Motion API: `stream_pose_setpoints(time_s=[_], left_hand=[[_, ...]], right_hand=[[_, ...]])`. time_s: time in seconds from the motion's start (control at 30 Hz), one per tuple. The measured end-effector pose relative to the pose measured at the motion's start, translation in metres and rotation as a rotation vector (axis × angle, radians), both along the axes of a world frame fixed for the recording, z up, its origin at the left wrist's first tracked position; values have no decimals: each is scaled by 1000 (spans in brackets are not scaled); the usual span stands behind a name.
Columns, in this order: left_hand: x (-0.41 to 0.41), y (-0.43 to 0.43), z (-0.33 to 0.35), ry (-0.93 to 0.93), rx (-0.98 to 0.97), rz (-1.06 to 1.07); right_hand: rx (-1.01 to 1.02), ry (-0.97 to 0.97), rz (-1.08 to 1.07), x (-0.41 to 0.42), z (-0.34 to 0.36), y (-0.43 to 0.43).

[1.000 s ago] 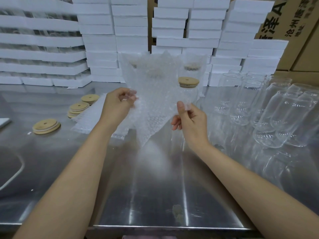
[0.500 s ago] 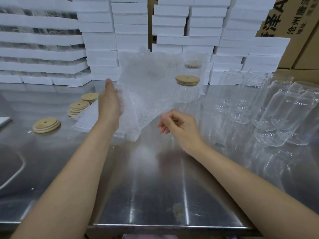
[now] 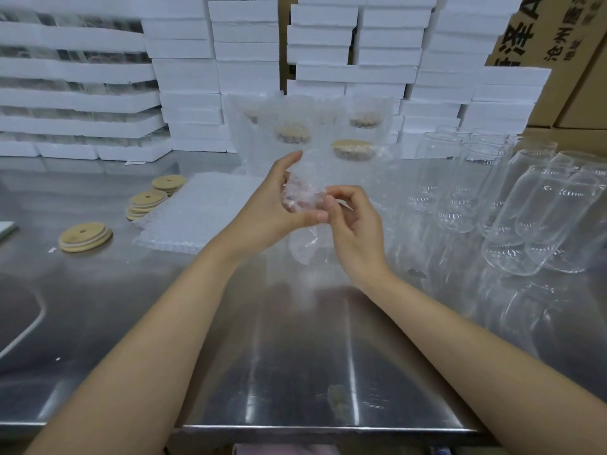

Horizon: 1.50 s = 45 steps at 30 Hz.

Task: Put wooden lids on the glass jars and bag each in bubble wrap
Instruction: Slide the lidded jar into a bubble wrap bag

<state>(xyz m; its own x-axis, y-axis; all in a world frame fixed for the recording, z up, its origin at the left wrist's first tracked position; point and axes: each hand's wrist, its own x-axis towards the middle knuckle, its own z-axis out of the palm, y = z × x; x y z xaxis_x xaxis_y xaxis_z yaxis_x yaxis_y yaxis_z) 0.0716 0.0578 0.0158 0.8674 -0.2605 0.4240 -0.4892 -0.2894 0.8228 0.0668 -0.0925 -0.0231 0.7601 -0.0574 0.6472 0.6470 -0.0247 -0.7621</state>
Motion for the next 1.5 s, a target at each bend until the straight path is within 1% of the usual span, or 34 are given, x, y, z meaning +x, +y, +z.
stream_pose_setpoints(time_s=[0.1, 0.2, 0.27, 0.33, 0.4, 0.43, 0.47, 0.53, 0.6, 0.63, 0.67, 0.7, 0.73, 0.77, 0.83, 0.9, 0.93, 1.0, 1.07, 1.13, 1.23, 1.3, 1.4, 1.5], left_hand=[[5, 10, 5, -22, -143, 99], [10, 20, 13, -15, -313, 274], [15, 31, 17, -11, -503, 451], [18, 50, 21, -43, -756, 651], [18, 76, 25, -151, -986, 908], [17, 87, 27, -240, -1046, 1039], [15, 95, 29, -327, -1063, 1136], [12, 100, 30, -413, -1004, 1233], [6, 92, 33, -469, -919, 1255], [3, 87, 35, -528, -793, 1283], [2, 81, 33, -602, -569, 1337], [2, 72, 30, -652, -289, 1330], [2, 59, 25, -664, -30, 1245], [2, 44, 19, -622, 164, 1114], [2, 18, 5, -460, 407, 896], [5, 1, -9, -337, 552, 809], [6, -3, -14, -302, 576, 777], [7, -4, -18, -249, 558, 713], [6, -2, -18, -221, 489, 640], [4, -1, -16, -206, 405, 585], [1, -2, -12, -197, 306, 540], [1, -3, -10, -215, 293, 534], [-1, -8, -9, -282, 379, 536], [-8, -18, -9, -322, 465, 541]], right_hand=[[120, -16, 28, 1, 3, 0], [151, -18, 65, -1, 5, 1], [132, -13, 66, -2, 5, 2], [100, -20, 61, -4, 4, 2], [62, -29, 60, -5, 3, 3], [39, -30, 61, -6, 2, 3], [14, -28, 62, -7, 1, 3], [-34, -19, 69, -8, -1, 4], [-74, -7, 84, -8, -3, 6], [-88, 1, 94, -8, -4, 7], [-103, 8, 104, -7, -5, 8], [-122, 15, 111, -6, -6, 8], [-144, 22, 114, -5, -7, 8], [-170, 28, 112, -4, -8, 7], [-237, 33, 91, -2, -9, 5], [-331, 55, 104, -1, -10, 3], [-377, 82, 152, -1, -11, 3], [-477, 120, 224, -1, -13, 3], [-554, 101, 193, -2, -14, 4], [-579, 96, 162, -1, -15, 5], [-655, 134, 96, 2, -16, 4], [-711, 194, 39, 4, -15, 4], [-650, 268, 9, 4, -10, 1], [-575, 202, -9, 2, -7, 2]])
